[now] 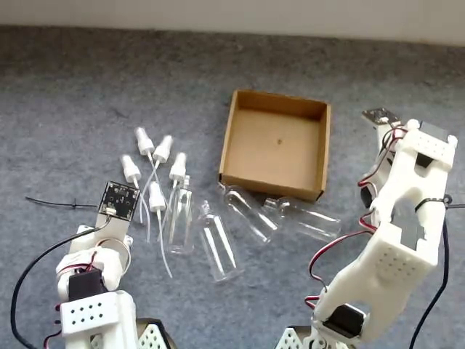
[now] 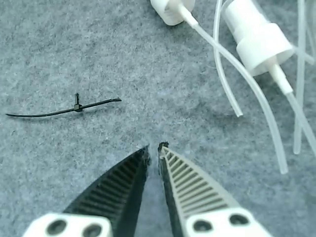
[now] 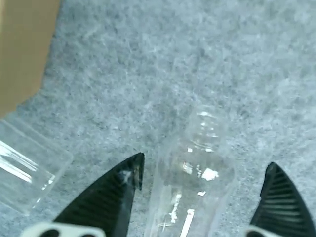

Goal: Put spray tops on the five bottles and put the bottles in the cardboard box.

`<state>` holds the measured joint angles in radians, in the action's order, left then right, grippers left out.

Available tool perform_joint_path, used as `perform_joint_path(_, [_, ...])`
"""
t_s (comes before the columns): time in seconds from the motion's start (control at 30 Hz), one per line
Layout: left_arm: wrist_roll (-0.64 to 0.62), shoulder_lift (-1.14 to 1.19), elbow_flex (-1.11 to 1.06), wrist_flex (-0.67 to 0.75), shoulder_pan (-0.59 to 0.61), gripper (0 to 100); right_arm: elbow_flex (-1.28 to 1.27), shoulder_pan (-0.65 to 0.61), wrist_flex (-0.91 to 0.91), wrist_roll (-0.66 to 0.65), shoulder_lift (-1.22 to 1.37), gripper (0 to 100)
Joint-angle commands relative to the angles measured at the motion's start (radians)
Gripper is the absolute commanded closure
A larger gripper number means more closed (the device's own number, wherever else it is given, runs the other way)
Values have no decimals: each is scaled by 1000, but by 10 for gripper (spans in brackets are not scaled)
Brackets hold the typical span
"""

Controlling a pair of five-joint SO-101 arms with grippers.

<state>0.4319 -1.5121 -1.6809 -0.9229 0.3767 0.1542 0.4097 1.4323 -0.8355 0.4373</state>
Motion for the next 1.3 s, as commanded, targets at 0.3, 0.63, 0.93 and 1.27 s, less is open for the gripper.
perform_joint_path(0.3, [6, 5, -22, -3, 15, 954, 5, 13, -8, 6, -10, 856])
perform_joint_path(0.63, [9, 5, -1, -3, 30, 951, 13, 15, -4, 12, -18, 995])
perform_joint_path(0.93, [61, 18, 242, -167, 102, 908, 114, 18, 124, 117, -88, 995])
perform_joint_path(1.27, [58, 479, 874, -450, 101, 888, 82, -156, 171, 304, -489, 995])
